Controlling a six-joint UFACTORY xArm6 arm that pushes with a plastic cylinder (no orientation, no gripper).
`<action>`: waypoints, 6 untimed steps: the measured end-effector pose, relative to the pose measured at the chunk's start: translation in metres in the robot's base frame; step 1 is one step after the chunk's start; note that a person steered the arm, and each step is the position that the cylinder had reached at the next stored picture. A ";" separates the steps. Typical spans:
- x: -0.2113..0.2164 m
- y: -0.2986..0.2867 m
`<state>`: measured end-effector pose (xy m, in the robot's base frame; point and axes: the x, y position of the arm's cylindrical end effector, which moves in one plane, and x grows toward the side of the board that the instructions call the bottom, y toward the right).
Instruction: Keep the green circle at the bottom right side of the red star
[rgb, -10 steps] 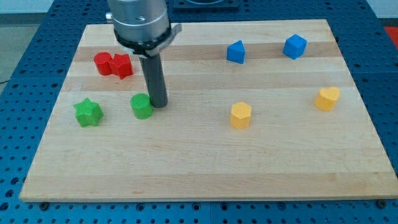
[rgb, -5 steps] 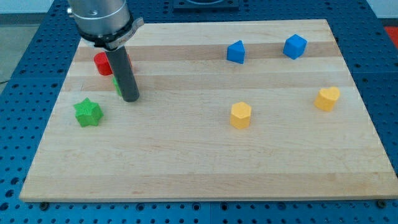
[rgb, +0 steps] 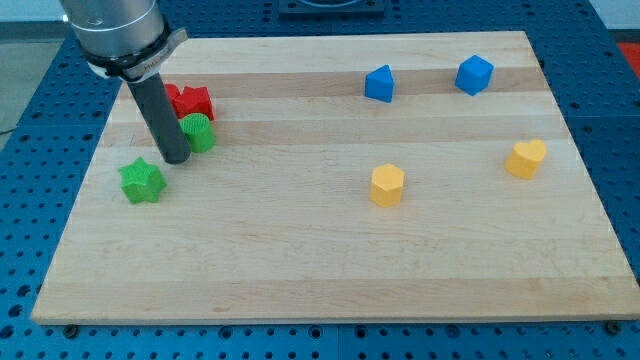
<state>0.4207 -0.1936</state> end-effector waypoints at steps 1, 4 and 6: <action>-0.011 0.000; 0.007 0.012; -0.022 0.012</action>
